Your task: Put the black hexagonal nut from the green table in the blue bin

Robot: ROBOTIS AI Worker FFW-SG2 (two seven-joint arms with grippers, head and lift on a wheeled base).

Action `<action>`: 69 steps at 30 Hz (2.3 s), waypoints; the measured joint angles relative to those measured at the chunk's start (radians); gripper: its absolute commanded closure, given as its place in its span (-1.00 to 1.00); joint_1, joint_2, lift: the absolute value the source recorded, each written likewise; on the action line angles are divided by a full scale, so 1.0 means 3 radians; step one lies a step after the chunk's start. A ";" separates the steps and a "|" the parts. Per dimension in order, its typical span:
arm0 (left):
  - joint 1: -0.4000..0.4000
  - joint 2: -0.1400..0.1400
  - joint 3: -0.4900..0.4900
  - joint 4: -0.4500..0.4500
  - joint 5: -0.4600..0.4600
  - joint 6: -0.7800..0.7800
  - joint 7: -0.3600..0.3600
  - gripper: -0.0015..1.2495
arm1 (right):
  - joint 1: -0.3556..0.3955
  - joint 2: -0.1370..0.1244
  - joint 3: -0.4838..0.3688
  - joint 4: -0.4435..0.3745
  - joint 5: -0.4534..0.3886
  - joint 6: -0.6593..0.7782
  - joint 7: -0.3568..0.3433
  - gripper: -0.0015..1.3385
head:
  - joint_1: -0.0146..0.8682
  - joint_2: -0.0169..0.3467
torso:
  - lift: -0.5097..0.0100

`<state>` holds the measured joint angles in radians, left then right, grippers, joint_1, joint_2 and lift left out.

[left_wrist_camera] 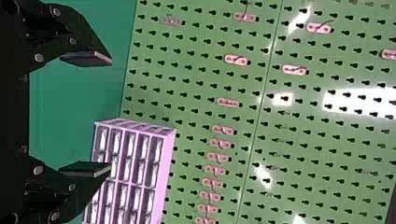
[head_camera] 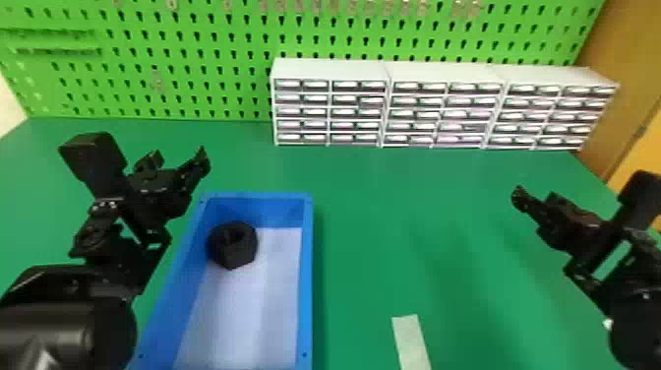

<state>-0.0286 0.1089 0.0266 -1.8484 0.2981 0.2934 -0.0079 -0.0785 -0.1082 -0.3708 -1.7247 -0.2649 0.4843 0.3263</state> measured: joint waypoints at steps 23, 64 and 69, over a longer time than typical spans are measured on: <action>0.0001 -0.0005 0.0004 0.0005 0.0021 0.0000 0.0001 -0.27 | -0.0083 -0.0186 0.0119 -0.0044 -0.0133 0.0304 0.0001 -0.22 | 0.60 -0.86 | 0.59; -0.0049 -0.0005 -0.0032 0.0000 0.0029 0.0000 0.0001 -0.27 | -0.0140 -0.0157 0.0171 -0.0036 -0.0105 0.0385 0.0001 -0.22 | 0.60 -0.86 | 0.59; -0.0053 -0.0005 -0.0028 0.0000 0.0029 0.0000 0.0001 -0.27 | -0.0144 -0.0146 0.0171 -0.0034 -0.0095 0.0386 0.0001 -0.22 | 0.60 -0.86 | 0.59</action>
<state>-0.0444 0.1074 0.0181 -1.8484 0.3068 0.2933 -0.0077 -0.1218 -0.1519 -0.3196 -1.7350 -0.2933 0.6002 0.3267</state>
